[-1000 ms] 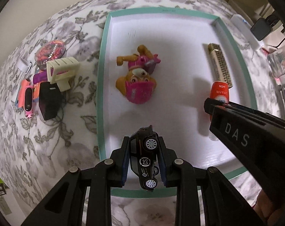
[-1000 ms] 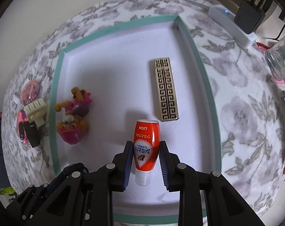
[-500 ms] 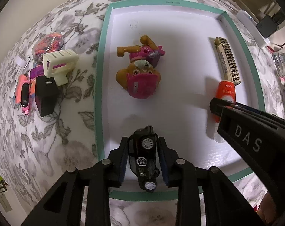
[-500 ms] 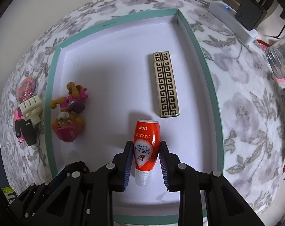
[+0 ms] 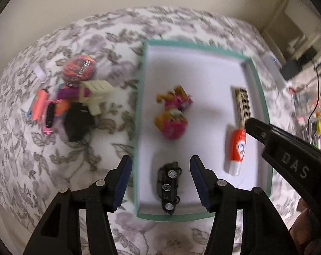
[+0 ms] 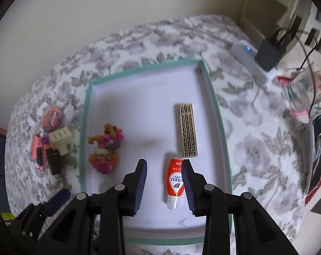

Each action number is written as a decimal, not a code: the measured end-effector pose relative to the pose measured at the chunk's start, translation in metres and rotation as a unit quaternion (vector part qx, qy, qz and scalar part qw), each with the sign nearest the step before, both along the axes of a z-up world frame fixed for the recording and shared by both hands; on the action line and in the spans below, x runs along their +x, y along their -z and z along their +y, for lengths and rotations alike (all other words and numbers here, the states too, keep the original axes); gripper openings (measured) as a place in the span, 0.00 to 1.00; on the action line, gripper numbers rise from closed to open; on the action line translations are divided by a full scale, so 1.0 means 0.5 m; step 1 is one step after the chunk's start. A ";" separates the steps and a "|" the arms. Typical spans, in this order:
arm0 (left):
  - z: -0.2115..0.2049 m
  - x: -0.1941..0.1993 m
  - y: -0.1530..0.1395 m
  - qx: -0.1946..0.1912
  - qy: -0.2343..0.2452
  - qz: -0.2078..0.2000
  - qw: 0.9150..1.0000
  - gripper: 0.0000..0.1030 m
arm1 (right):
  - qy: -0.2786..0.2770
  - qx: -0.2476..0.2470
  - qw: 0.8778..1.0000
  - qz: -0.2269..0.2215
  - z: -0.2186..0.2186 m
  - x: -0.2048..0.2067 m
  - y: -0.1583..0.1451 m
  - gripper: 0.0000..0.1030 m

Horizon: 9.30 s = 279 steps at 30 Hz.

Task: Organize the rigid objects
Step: 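Move both tools back over the remaining toy pile, then grasp the black plug with the right tool while the left grasps the pink watch band, then carry the black plug and pink watch band into the white tray and release both, then move both tools back over the remaining toy pile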

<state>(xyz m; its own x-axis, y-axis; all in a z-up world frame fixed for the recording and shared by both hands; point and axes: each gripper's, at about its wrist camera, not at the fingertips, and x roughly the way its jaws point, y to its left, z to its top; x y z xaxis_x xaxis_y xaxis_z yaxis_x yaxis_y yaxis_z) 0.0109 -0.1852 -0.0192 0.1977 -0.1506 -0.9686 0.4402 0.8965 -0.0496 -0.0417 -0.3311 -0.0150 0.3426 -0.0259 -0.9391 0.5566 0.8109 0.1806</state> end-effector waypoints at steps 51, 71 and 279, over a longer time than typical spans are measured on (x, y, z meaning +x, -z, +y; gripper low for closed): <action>0.456 0.227 -0.036 -0.055 -0.335 -0.078 0.937 0.95 | -0.165 -0.017 0.976 -0.138 0.239 0.176 -0.034 1.00; 0.384 0.278 0.098 -0.037 -0.275 0.014 0.961 0.95 | -0.238 0.025 0.968 -0.069 0.343 0.262 0.107 0.86; 0.418 0.307 -0.051 0.075 -0.310 -0.110 0.941 0.94 | -0.177 0.014 0.975 -0.136 0.262 0.266 0.021 1.00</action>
<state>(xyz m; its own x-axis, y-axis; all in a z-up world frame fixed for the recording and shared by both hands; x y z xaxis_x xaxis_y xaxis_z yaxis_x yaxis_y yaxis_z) 0.1643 0.0239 0.0062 0.4014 0.1944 -0.8950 -0.1851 0.9743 0.1286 0.0914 -0.2003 -0.0257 0.5617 0.1637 -0.8110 0.1706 0.9362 0.3072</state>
